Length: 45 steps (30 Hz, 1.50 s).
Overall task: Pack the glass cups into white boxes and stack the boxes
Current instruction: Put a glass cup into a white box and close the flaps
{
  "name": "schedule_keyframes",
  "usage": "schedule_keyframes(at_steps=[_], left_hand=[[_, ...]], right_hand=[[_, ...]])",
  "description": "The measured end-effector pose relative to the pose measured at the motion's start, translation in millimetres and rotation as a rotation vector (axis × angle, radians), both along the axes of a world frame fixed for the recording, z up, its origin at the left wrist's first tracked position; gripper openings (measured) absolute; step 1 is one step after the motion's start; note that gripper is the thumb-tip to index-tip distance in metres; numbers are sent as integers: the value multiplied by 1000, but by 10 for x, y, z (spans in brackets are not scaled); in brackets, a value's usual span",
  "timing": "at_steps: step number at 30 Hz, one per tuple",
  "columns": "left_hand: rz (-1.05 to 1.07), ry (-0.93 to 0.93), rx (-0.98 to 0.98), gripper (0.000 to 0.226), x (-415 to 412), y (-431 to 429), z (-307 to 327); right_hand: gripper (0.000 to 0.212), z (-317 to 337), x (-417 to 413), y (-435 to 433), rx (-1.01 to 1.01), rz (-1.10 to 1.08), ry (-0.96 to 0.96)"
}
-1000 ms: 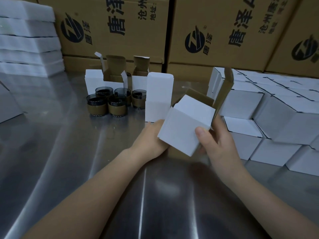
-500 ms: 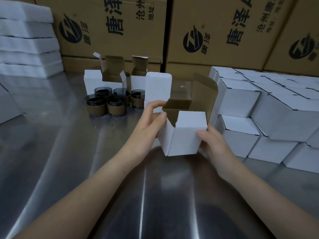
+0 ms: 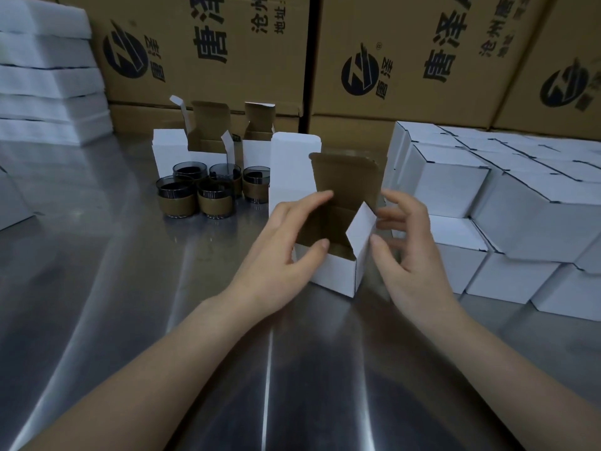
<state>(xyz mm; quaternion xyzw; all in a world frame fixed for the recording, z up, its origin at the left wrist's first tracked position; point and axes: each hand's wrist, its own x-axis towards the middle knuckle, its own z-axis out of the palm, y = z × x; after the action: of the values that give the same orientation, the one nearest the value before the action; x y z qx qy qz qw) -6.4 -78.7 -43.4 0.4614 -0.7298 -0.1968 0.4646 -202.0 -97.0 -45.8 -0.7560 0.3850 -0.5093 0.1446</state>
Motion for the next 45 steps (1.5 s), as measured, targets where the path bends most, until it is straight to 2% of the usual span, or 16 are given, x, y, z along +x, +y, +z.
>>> schedule_keyframes(at_steps=[4, 6, 12, 18, 22, 26, 28, 30, 33, 38, 42, 45], left_hand=[[67, -108, -27, 48, 1, -3, -15], [88, -119, -38, 50, -4, -4, -18], [128, -32, -2, 56, -13, 2, 10], [120, 121, 109, 53, 1, 12, 54], [157, 183, 200, 59, 15, -6, 65], [178, 234, 299, 69, 62, -18, 90], [167, 294, 349, 61, 89, -30, 103], [146, 384, 380, 38, 102, -28, 129], [149, 461, 411, 18, 110, -32, 161], [166, 511, 431, 15, 125, -37, 193], [167, 477, 407, 14, 124, -46, 168], [152, 464, 365, 13, 128, -66, 127]], right_hand=[[69, -19, -12, -20, -159, -52, 183], [65, -30, -3, -29, -182, -74, 211], [41, -21, 8, -29, -160, -63, 138], [37, -3, 15, -33, -93, -81, 47], [36, 8, 21, -23, -15, -47, -66], [37, 22, 2, -25, 42, -70, -73], [26, 51, -8, -13, 81, -70, -73], [20, 85, -35, -4, 139, -72, -64], [25, 144, -78, 30, 214, -62, 25], [40, 200, -135, 66, 284, -83, 236], [63, 155, -53, 108, 359, -19, 178], [69, 89, 5, 105, 371, 12, 99]])
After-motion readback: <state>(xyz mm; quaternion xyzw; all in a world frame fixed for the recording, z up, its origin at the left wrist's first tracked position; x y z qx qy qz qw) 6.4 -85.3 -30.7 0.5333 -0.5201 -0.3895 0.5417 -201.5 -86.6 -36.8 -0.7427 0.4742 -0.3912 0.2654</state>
